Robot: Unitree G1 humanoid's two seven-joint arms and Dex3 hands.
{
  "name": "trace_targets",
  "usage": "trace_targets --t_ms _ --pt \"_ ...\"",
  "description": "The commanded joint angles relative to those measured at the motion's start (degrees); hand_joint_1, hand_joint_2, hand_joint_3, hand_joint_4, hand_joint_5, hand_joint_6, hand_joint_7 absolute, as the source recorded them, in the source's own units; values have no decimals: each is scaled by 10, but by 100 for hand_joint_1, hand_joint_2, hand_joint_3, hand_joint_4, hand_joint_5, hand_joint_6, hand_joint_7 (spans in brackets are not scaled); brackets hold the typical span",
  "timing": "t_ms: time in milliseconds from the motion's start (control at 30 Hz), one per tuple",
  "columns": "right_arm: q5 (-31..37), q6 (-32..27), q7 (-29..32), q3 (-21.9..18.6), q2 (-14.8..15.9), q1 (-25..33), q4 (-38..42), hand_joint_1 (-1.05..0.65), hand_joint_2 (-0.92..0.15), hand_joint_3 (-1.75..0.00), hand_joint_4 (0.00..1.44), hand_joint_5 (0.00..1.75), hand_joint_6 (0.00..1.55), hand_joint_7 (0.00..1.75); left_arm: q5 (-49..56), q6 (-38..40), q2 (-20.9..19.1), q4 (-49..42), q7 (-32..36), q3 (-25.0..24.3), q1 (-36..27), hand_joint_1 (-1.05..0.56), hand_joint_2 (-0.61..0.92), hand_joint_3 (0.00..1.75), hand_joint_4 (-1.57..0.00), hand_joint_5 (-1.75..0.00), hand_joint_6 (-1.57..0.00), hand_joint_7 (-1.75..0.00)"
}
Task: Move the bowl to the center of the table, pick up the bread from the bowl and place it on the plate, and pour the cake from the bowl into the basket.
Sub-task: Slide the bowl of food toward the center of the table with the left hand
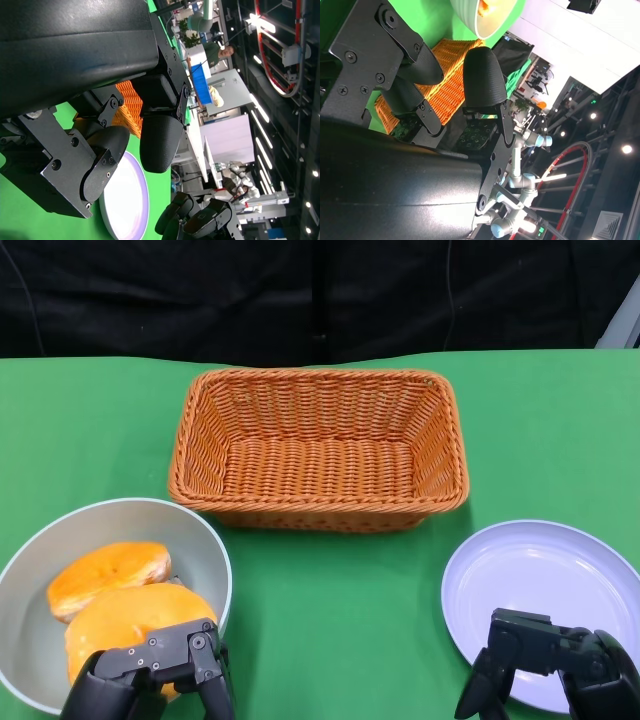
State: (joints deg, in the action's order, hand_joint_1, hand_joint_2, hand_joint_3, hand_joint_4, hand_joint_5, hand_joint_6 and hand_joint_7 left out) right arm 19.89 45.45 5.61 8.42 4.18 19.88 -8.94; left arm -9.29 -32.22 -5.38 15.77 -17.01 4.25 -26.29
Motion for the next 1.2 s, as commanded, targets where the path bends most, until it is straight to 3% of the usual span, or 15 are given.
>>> trace_targets --t_ms 33,600,867,933,967,1033,1067,1133,1200 --pt "-3 1 -1 1 3 4 -8 6 -7 -175 99 175 88 145 14 -3 -3 5 9 -6 -4 7 23 168 -96 -175 -88 -160" --pt "-12 5 -1 5 2 2 -3 8 -7 -175 97 175 89 145 20 -15 -6 -5 8 -14 5 5 29 157 -102 -171 -91 -158" --pt "-11 1 -2 4 3 2 -6 7 -8 -175 97 175 89 145 17 -18 -11 3 11 -31 14 5 29 158 -91 -162 -84 -150" --pt "-12 3 -2 4 4 1 -4 7 -8 -175 97 175 89 145 19 -4 -18 17 11 -41 10 -1 31 146 -85 -155 -80 -140" --pt "-13 4 -2 4 4 0 -3 7 -8 -175 97 175 89 145 18 3 -21 23 10 -44 8 -10 35 128 -79 -146 -76 -127" --pt "-15 4 -3 5 5 0 -3 7 -8 -175 96 175 89 145 14 14 -29 34 7 -50 6 -15 39 116 -77 -141 -75 -119" --pt "-17 2 -4 5 5 -1 -3 6 -8 -175 97 175 89 145 12 19 -32 39 6 -53 6 -21 46 99 -72 -130 -72 -106" --pt "-16 2 -4 5 4 -1 -3 6 -8 -175 97 175 89 145 9 23 -44 44 0 -60 9 -24 51 86 -71 -123 -72 -96" --pt "-15 4 -3 4 4 -2 -3 6 -8 -175 97 175 89 145 14 15 -59 42 -6 -72 16 -30 64 59 -61 -106 -65 -68"
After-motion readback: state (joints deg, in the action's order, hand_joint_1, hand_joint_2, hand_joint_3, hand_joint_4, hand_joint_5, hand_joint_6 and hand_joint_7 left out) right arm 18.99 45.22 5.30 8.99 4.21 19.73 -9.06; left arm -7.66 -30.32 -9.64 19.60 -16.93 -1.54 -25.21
